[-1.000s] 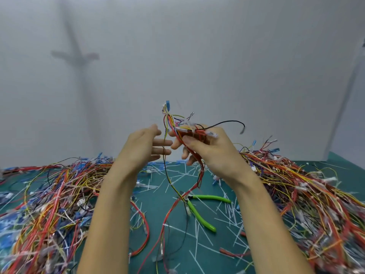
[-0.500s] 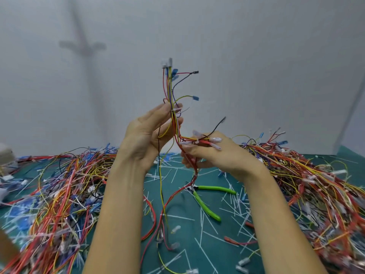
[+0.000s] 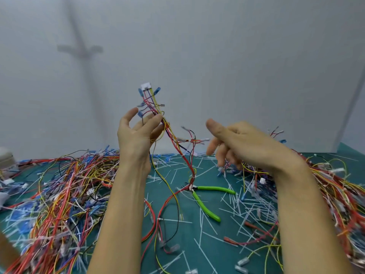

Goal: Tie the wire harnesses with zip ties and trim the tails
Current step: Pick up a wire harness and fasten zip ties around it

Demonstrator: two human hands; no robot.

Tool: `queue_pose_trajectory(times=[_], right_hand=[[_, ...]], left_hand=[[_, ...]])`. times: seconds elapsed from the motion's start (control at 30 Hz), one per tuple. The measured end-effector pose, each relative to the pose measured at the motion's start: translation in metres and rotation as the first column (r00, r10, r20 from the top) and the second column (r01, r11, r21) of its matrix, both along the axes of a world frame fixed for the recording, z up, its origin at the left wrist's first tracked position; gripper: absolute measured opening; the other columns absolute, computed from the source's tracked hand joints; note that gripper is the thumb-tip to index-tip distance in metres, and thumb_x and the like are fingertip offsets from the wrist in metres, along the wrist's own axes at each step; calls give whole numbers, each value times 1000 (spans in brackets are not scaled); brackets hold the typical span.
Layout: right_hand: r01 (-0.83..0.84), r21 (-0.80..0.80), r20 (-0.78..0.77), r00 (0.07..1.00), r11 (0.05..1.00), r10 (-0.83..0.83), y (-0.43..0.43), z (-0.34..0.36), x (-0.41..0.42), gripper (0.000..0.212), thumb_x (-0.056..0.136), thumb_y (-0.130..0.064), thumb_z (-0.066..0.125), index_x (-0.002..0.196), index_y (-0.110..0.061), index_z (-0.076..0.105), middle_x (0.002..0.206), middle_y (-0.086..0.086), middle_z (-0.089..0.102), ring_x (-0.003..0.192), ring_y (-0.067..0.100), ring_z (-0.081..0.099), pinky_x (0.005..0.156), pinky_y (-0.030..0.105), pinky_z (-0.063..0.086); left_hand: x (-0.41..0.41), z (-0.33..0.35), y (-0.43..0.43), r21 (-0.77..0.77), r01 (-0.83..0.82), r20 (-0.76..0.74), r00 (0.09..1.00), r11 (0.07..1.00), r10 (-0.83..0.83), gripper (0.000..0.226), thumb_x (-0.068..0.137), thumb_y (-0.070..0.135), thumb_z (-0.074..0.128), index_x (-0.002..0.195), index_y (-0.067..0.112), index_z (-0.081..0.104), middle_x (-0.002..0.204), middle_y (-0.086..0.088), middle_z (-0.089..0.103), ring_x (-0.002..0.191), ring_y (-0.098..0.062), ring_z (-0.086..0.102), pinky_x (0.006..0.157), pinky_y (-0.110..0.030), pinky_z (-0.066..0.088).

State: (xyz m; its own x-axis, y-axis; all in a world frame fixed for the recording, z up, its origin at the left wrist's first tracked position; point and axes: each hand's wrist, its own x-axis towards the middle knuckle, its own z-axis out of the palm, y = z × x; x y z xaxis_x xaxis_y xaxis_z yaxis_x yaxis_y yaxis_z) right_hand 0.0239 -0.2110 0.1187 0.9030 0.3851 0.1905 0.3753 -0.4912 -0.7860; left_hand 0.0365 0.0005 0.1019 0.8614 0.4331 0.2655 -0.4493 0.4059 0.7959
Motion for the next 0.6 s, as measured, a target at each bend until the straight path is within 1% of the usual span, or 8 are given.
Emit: queue_pose_trajectory(times=[0.07, 0.17, 0.23, 0.3, 0.4, 0.47, 0.53, 0.6], right_hand=[[41, 167, 162, 984, 985, -69, 6, 0, 3, 48, 89, -59, 56, 74, -16, 71, 57, -5, 66, 48, 6, 53, 46, 22, 45], [52, 251, 290, 948, 967, -127, 24, -1, 6, 16, 87, -36, 70, 87, -20, 73, 79, -9, 72, 76, 7, 66, 67, 25, 54], [50, 212, 316, 941, 976, -117, 33, -5, 6, 15, 87, -36, 71, 94, -23, 76, 86, -12, 74, 84, 1, 66, 68, 13, 50], [75, 221, 320, 936, 972, -145, 38, -7, 6, 16, 86, -36, 73, 93, -23, 78, 83, -11, 75, 80, -1, 67, 66, 10, 50], [120, 264, 314, 928, 957, -203, 36, -7, 7, 16, 81, -36, 78, 88, -21, 79, 77, -9, 75, 75, 2, 69, 73, 22, 56], [114, 314, 285, 936, 943, -209, 34, -6, 7, 12, 78, -30, 81, 84, -19, 79, 74, -6, 75, 73, 6, 70, 72, 27, 57], [85, 429, 219, 956, 899, -195, 32, -5, 6, 4, 80, -21, 80, 80, -18, 78, 72, 0, 75, 71, 11, 71, 68, 30, 60], [60, 528, 154, 974, 847, -165, 30, -3, 3, 4, 84, -15, 76, 81, -15, 75, 74, 5, 75, 70, 16, 71, 69, 37, 62]], left_hand=[[-2, 1, 1, 30, 45, 21, 999, 999, -46, 63, 78, -7, 73, 132, 11, 46, 88, -5, 75, 67, -17, 72, 63, -19, 56], [-3, 1, -3, 168, 139, 49, 988, 976, -149, 61, 78, -8, 72, 132, 11, 48, 74, 3, 74, 69, -17, 72, 65, -21, 57], [-4, 1, -7, 281, 149, 60, 983, 948, -172, 60, 78, -7, 73, 130, 13, 51, 78, 0, 72, 76, -20, 72, 69, -25, 58], [-7, 2, -11, 374, 123, 64, 985, 919, -158, 52, 76, -4, 76, 120, 16, 57, 82, -3, 72, 81, -22, 71, 71, -29, 58], [-10, 3, -14, 443, 96, 91, 984, 891, -151, 33, 78, -3, 75, 105, 12, 62, 82, -4, 73, 79, -21, 71, 70, -30, 58], [-12, 4, -13, 514, 54, 119, 984, 856, -134, 21, 86, 1, 69, 101, 14, 63, 83, -1, 75, 72, -18, 71, 70, -27, 58], [-15, 7, -10, 558, 27, 140, 982, 830, -126, 17, 92, 7, 63, 105, 18, 63, 88, -1, 77, 68, -18, 72, 70, -24, 56], [-18, 10, -6, 560, 16, 158, 979, 828, -125, 26, 92, 13, 66, 116, 21, 60, 92, -3, 77, 61, -19, 70, 64, -23, 55]])
